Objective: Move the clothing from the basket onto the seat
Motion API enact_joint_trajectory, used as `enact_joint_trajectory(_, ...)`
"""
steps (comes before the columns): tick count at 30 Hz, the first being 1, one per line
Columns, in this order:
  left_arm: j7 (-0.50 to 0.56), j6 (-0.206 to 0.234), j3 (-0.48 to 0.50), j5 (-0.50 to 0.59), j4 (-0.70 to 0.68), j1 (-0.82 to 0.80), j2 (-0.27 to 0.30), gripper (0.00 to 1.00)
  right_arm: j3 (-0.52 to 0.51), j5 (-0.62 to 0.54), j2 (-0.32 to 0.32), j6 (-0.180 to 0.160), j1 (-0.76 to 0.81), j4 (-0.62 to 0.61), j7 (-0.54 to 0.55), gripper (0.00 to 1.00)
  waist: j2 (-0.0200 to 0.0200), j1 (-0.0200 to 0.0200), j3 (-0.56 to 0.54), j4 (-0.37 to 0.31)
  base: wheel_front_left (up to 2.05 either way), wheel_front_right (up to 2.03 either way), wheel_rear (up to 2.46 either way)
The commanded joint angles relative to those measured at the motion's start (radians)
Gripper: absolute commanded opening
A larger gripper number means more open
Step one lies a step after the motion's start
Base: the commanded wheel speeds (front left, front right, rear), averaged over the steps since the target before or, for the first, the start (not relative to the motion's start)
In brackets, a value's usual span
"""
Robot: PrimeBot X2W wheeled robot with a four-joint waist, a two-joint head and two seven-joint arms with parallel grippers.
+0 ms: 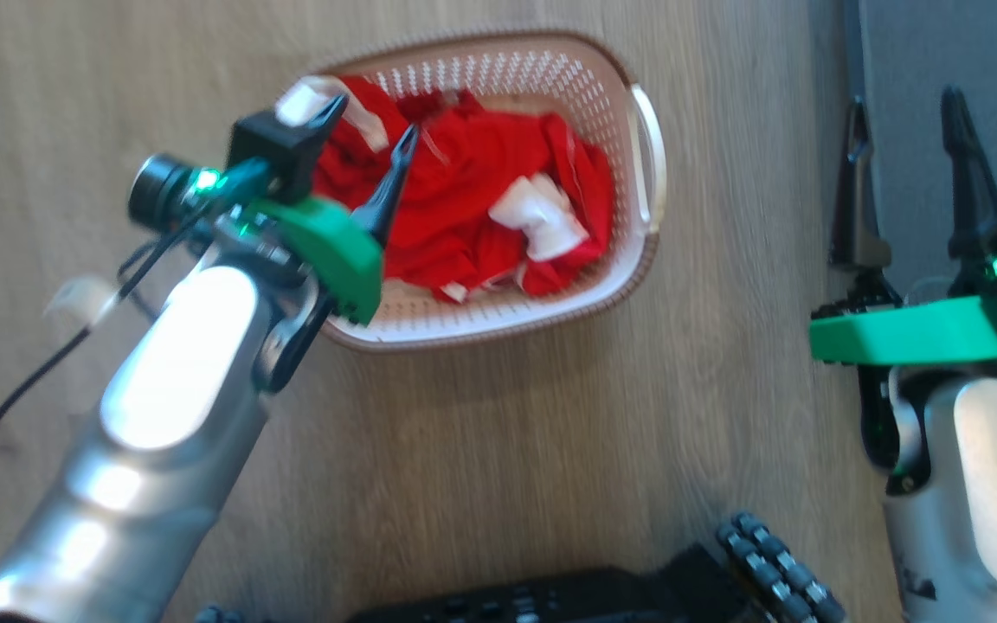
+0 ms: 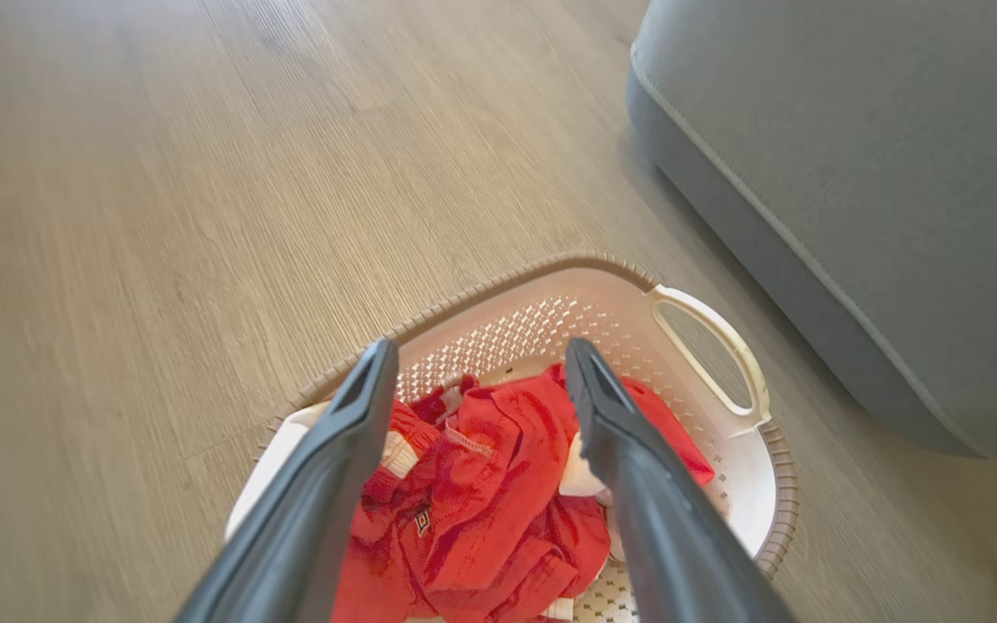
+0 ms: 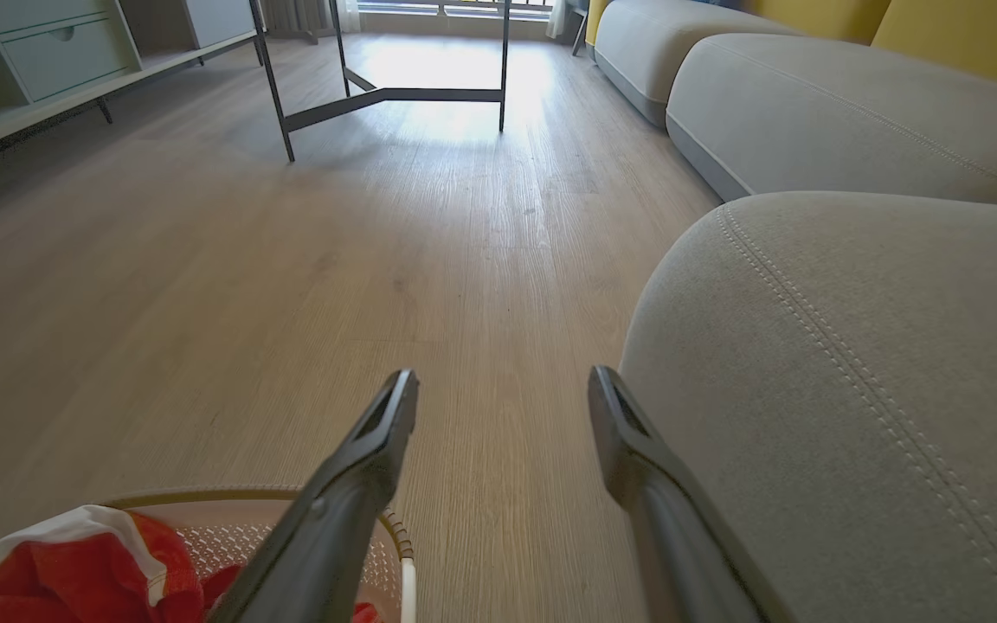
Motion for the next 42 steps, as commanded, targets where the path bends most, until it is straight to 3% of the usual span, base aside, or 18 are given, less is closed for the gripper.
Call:
enact_joint_trajectory(1,0.007,-0.004,0.019,0.01,-0.018,-0.024,0.008,1.0,0.022,-0.007,0.005,0.007,0.005,-0.037,-0.012,1.0,0.0,-0.0004,0.067,-0.042,0.0,0.0,0.0)
enact_joint_trajectory(15,0.128,0.006,-0.07,0.078,0.203,-0.183,-0.047,1.0,0.035,0.077,0.02,0.007,-0.056,-0.08,-0.012,1.0,0.0,-0.0004,0.228,-0.151,0.0,0.0,0.0)
enact_joint_trajectory(29,0.168,0.022,-0.082,0.104,0.378,-0.282,0.004,1.0,0.072,0.153,0.02,0.007,-0.05,-0.095,-0.012,1.0,0.0,-0.0004,0.291,-0.233,0.0,0.0,0.0)
enact_joint_trajectory(42,0.157,0.054,-0.055,0.083,0.487,-0.347,0.02,1.0,0.078,0.163,0.02,0.007,-0.035,-0.106,-0.012,1.0,0.0,-0.0004,0.327,-0.243,0.0,0.0,0.0)
